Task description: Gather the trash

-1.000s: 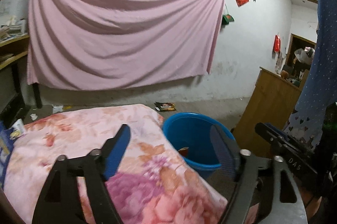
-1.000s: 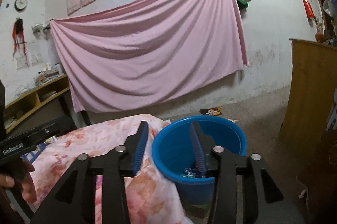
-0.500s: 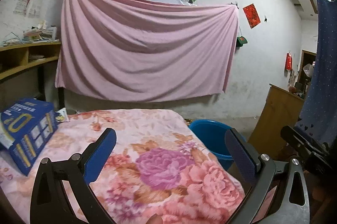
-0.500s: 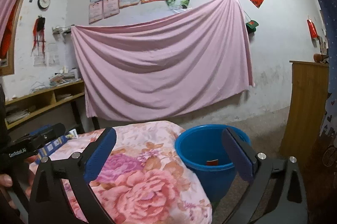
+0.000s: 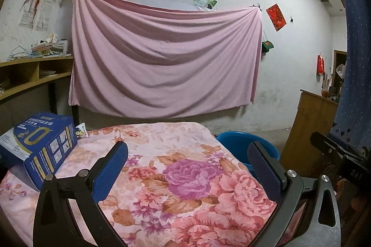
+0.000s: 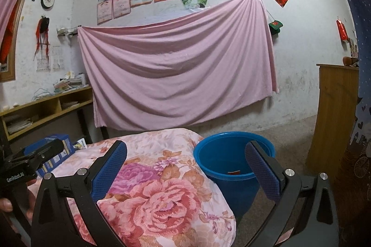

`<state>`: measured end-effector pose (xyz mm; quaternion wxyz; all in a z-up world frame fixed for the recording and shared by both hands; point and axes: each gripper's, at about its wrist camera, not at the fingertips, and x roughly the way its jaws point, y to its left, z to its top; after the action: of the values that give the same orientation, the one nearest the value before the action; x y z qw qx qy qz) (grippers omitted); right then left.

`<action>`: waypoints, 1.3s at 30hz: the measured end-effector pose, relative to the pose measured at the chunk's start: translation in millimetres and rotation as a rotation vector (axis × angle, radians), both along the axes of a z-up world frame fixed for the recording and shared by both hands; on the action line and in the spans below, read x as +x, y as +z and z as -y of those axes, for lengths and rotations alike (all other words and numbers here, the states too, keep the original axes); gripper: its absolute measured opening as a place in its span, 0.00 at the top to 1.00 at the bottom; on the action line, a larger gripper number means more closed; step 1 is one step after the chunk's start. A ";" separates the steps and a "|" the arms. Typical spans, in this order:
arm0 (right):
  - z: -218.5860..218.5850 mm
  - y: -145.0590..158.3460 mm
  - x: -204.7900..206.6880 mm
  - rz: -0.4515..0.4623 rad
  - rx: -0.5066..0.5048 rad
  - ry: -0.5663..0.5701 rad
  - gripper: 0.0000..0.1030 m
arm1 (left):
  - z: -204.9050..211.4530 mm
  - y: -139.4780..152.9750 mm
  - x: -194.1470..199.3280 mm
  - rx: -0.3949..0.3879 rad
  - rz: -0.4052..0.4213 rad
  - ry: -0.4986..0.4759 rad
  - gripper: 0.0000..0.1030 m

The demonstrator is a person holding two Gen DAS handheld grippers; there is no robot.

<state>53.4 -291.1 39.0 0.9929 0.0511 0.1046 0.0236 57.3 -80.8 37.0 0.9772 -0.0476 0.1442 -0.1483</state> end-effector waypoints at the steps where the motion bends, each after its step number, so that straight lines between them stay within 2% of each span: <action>1: 0.1 -0.2 0.2 -0.001 0.002 0.001 0.00 | 0.3 -0.6 -0.1 0.000 0.000 0.000 0.02; 27: 1.1 -3.5 -2.2 -0.013 0.007 0.006 0.00 | 2.3 -11.5 0.3 0.013 -0.017 0.000 0.02; 39: 8.4 -5.3 1.8 -0.035 0.018 0.006 0.00 | -1.6 -23.0 7.6 0.023 -0.046 0.044 0.02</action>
<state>55.2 -299.5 33.7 0.9904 0.0603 0.1218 0.0268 64.9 -79.2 14.0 0.9771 -0.0430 0.1675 -0.1239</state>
